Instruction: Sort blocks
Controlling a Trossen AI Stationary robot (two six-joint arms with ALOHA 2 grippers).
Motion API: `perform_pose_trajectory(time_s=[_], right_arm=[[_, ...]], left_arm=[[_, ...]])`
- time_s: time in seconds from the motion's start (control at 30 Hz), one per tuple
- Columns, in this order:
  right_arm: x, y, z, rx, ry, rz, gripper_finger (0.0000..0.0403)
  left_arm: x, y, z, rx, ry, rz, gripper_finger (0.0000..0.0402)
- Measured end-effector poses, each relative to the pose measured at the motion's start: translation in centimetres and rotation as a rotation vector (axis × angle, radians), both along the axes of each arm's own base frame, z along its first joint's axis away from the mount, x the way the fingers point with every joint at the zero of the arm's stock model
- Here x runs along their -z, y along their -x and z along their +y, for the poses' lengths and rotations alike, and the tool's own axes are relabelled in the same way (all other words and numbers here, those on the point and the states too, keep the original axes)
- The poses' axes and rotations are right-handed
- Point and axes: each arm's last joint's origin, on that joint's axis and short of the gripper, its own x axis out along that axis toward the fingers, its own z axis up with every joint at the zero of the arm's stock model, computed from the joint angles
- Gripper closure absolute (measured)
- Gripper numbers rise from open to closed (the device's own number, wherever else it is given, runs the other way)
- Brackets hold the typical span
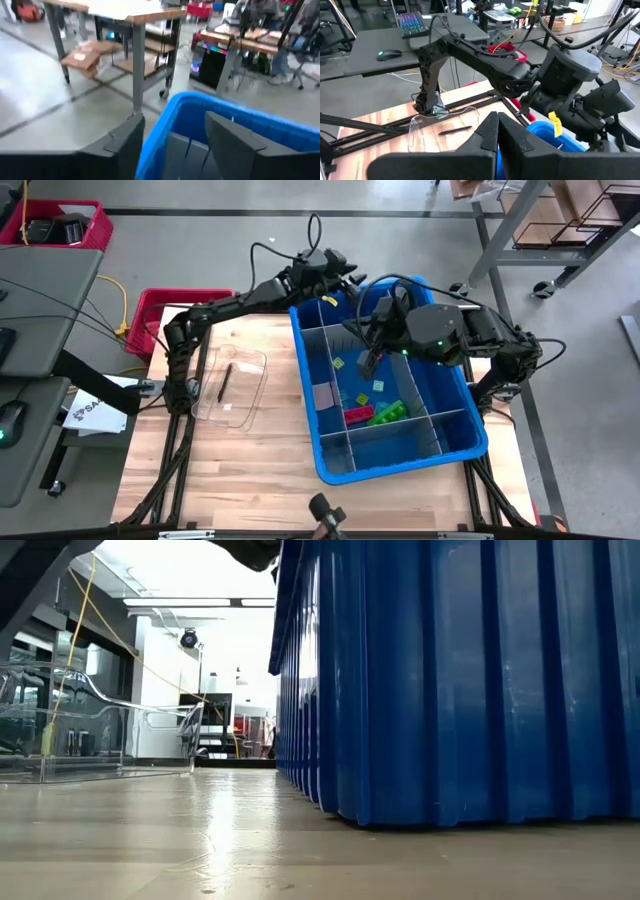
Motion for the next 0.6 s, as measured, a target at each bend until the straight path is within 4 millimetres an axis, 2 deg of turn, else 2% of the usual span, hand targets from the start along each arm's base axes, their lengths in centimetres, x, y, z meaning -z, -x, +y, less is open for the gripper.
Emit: perform_pose_trajectory(time_s=[0.1,0.2,0.4,0.5,0.6], right_arm=[[0.0,0.0,0.0,-0.001,0.004,0.004,0.0403],[0.1,0.1,0.0,-0.001,0.006,0.017,0.0403],[0.3,0.1,0.0,-0.006,0.027,0.046,0.0403],[0.4,0.2,-0.1,-0.001,0.031,0.057,0.0403],[0.5,0.2,-0.1,0.002,0.035,0.072,0.0403]], left_arm=[[-0.9,1.2,-0.6,0.016,0.06,0.044,0.0171],[-1.9,3.3,-1.7,0.058,0.136,0.147,0.0162],[-3.8,8.4,-5.8,0.093,0.225,0.422,0.0161],[-3.2,11.3,-8.1,-0.013,0.244,0.523,0.0161],[-1.2,14.6,-10.3,-0.142,0.29,0.564,0.0161]])
